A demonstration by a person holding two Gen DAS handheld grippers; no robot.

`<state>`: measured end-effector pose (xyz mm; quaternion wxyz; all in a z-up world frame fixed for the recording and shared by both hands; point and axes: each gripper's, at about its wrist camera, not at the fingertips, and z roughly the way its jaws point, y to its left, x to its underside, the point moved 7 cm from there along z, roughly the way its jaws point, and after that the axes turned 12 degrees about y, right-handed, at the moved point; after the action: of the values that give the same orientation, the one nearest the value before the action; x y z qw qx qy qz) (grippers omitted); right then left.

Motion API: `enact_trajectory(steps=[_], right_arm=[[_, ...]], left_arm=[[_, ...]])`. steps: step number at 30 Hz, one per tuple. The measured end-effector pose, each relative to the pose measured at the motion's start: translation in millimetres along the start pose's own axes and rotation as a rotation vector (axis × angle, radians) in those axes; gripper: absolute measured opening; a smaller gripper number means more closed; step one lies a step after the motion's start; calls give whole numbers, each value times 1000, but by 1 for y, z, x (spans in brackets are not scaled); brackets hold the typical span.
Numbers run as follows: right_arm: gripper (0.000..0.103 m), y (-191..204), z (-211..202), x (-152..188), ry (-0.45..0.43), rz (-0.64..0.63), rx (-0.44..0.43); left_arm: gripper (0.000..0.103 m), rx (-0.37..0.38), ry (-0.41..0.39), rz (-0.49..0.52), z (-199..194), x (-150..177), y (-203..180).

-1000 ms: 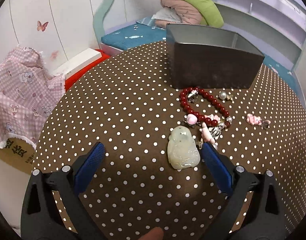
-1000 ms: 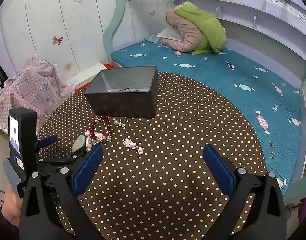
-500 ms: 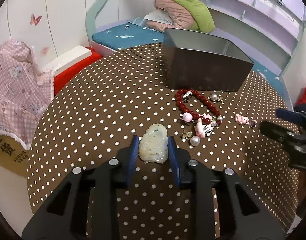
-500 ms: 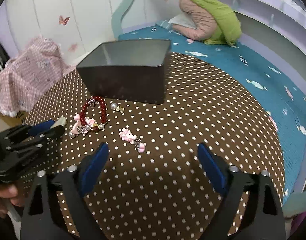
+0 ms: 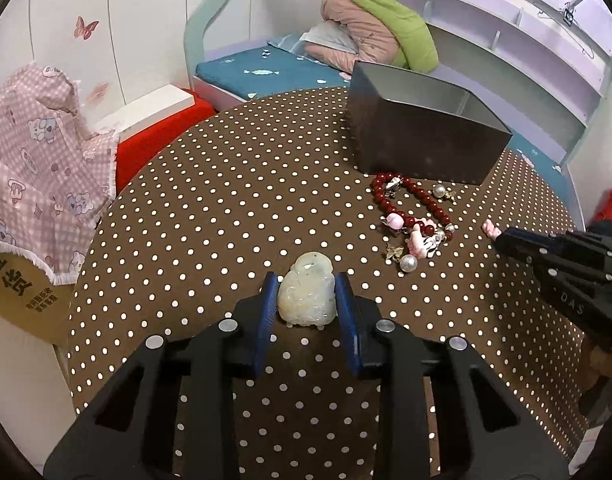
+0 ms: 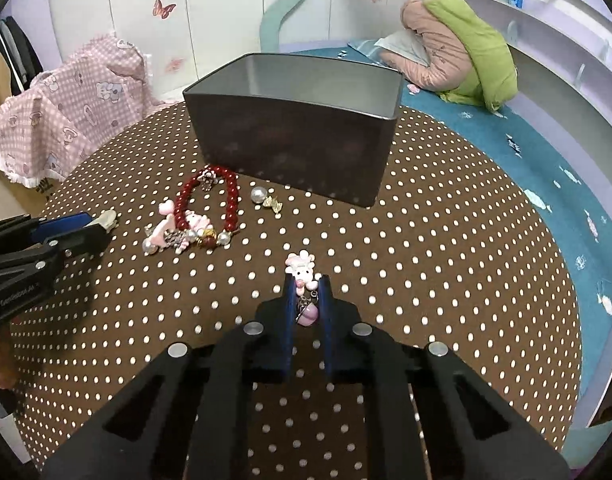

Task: Organize jewelry
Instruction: 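Carry pendant in left gripper over box while right carries pink charm there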

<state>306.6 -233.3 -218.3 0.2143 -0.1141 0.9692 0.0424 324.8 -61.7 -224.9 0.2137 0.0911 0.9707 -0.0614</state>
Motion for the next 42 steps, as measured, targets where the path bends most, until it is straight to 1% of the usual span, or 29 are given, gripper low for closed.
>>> enact_trajectory(steps=[2,7,14,20,25,32,38,42], right_arm=[[10,-1,-7,4,-11,15,-22],[10,3,-29,5,-40,15,-22],[10,9,-61,-11,-99,-3,-21],[10,17,-90,-29,-155,-23,-19],[10,18,-113,-48,-211,-41,-11],[10,12,-139,-80,-285,-44,3],[10,-1,-148,-111,-315,-38,2],[10,-12,-137,-129,-295,-18,-12]], left_arm=[[29,3,-4,-1,-3,0,-2],[29,8,-22,-3,-10,-4,-6],[29,13,-64,3,-33,-13,-9],[29,16,-121,10,-63,-25,-8],[29,19,-202,36,-97,-49,-15],[29,28,-321,78,-143,-99,-35],[29,43,-350,97,-155,-138,-53],[29,57,-336,100,-148,-162,-65]])
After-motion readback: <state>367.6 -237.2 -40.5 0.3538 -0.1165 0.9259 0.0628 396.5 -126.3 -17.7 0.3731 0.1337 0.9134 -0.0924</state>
